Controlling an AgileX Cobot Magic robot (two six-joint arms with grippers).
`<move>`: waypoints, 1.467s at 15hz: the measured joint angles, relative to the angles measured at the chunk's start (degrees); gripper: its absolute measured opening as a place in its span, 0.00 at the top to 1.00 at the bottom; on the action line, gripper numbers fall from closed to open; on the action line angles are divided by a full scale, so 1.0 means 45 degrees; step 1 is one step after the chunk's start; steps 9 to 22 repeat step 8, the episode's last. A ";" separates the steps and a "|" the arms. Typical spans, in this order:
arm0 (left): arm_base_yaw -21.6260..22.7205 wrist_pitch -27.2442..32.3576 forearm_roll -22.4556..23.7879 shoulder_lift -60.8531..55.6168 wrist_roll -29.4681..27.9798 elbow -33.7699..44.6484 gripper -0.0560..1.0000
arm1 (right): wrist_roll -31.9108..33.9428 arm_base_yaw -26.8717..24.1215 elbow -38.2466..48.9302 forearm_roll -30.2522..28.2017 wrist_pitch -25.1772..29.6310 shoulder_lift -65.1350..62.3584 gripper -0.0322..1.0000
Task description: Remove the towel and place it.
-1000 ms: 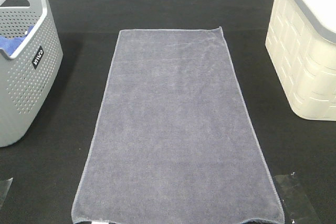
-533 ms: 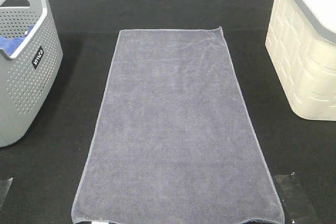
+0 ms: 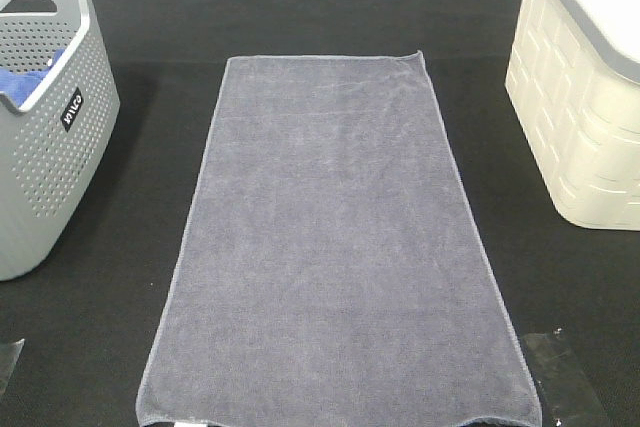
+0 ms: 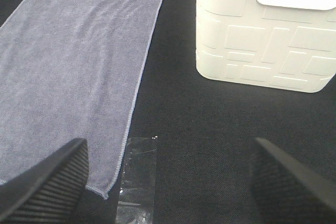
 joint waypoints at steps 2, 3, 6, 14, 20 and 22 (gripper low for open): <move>0.0000 0.0000 0.0000 0.0000 0.0000 0.0000 0.23 | 0.0000 0.0000 0.0000 0.0000 0.0000 0.0000 0.22; 0.0000 0.0000 0.0000 0.0000 0.0000 0.0000 0.23 | 0.0000 0.0000 0.0000 0.0000 0.0000 0.0000 0.22; 0.0000 0.0000 0.0000 0.0000 0.0000 0.0000 0.23 | 0.0000 0.0000 0.0000 0.0013 0.0000 0.0000 0.22; 0.0000 0.0000 0.0000 0.0000 0.0000 0.0000 0.23 | 0.0000 0.0000 0.0000 0.0013 0.0000 0.0000 0.22; 0.0000 0.0000 0.0000 0.0000 0.0000 0.0000 0.23 | 0.0000 0.0000 0.0000 0.0013 0.0000 0.0000 0.22; 0.0000 0.0000 0.0000 0.0000 0.0000 0.0000 0.23 | 0.0000 0.0000 0.0000 0.0013 0.0000 0.0000 0.22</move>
